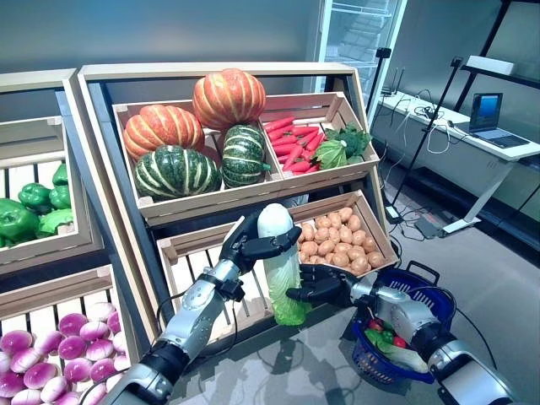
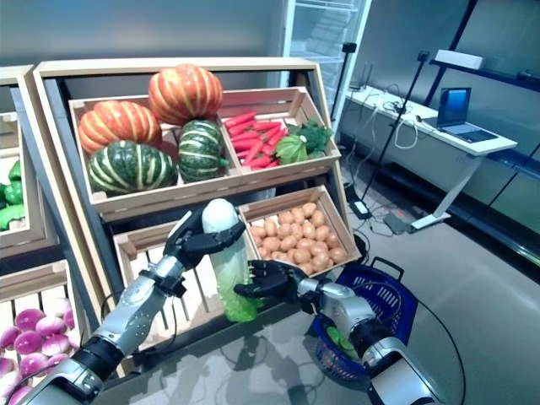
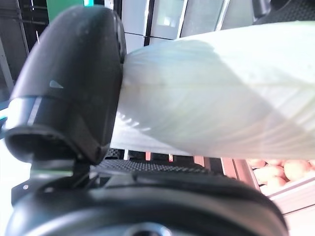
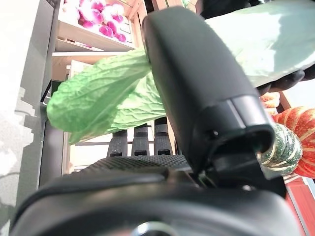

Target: Put vegetables into the basket

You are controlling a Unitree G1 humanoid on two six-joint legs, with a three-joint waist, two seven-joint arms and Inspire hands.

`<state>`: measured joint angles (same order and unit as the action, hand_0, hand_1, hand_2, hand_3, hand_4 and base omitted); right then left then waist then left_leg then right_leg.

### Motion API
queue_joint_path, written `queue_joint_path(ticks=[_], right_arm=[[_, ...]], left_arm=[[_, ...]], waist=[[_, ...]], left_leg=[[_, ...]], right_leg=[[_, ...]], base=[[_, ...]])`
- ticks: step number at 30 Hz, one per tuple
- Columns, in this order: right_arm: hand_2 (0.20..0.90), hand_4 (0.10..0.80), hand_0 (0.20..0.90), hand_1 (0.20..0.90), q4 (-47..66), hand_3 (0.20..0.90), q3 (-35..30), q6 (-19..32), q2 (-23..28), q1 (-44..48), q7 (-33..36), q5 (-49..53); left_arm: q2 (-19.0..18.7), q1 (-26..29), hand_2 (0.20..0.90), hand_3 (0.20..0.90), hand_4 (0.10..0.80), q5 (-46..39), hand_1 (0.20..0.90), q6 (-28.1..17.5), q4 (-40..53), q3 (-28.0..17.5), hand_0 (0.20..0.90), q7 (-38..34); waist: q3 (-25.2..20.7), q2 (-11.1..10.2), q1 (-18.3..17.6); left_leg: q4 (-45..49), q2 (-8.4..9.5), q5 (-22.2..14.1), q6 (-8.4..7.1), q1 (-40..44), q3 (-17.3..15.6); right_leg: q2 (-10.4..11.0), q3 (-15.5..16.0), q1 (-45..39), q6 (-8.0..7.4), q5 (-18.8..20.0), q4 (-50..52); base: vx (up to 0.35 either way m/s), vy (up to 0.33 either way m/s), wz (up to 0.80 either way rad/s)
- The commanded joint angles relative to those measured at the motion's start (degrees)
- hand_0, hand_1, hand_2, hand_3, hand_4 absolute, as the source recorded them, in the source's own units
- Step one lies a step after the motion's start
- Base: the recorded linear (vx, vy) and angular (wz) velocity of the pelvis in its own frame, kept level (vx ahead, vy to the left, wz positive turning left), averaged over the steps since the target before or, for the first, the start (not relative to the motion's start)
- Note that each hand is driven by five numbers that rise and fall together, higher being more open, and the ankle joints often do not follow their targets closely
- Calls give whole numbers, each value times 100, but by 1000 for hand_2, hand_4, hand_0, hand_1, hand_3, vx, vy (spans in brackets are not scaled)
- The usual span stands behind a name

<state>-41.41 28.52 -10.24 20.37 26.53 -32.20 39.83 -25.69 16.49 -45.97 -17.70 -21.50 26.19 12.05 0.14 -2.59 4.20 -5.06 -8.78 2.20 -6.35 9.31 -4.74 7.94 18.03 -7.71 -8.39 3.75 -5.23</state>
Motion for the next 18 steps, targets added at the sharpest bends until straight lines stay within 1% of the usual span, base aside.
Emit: queue_joint_path(ticks=[1,7,13,14,16,18], right_arm=[[300,400,300,300,-756,300,-85,511,-735,1363,1431,-67],[300,400,300,300,-597,300,-155,537,-727,1303,1578,-55],[300,400,300,300,-570,300,-249,596,-613,1191,1585,-44],[300,400,300,300,-478,300,-315,602,-511,1126,1567,-62],[300,400,300,300,-397,300,-380,624,-383,1065,1574,-94],[300,400,300,300,-254,300,-446,595,-184,980,1637,-96]], left_arm=[[1372,1242,300,300,400,-765,300,-554,1068,871,300,713],[1334,1192,300,300,400,-704,300,-537,1093,869,300,655],[1249,1134,300,300,400,-595,300,-388,1119,815,300,603],[1183,1087,900,900,800,-495,900,-234,1112,788,900,661],[1081,1027,900,900,800,-369,900,-121,1119,772,900,762],[927,938,900,900,800,-215,900,-88,1140,713,900,688]], waist=[[-123,-21,107],[-131,-14,95],[-146,-4,81],[-142,-2,71],[-138,4,57],[-132,14,37]], left_leg=[[6,403,-732,498,25,-30],[6,408,-746,506,40,-29],[6,401,-763,511,69,-49],[6,400,-764,513,83,-61],[6,391,-759,504,85,-79],[6,388,-753,500,88,-93]], right_leg=[[-69,7,-251,297,-592,23],[-64,-15,-254,294,-594,23],[-64,-30,-266,288,-598,23],[-67,-30,-273,285,-592,23],[-72,-37,-269,281,-589,23],[-76,-50,-262,273,-580,23]], base=[[0,0,0],[0,0,0],[0,0,0],[0,0,0],[0,0,0],[0,0,0]])
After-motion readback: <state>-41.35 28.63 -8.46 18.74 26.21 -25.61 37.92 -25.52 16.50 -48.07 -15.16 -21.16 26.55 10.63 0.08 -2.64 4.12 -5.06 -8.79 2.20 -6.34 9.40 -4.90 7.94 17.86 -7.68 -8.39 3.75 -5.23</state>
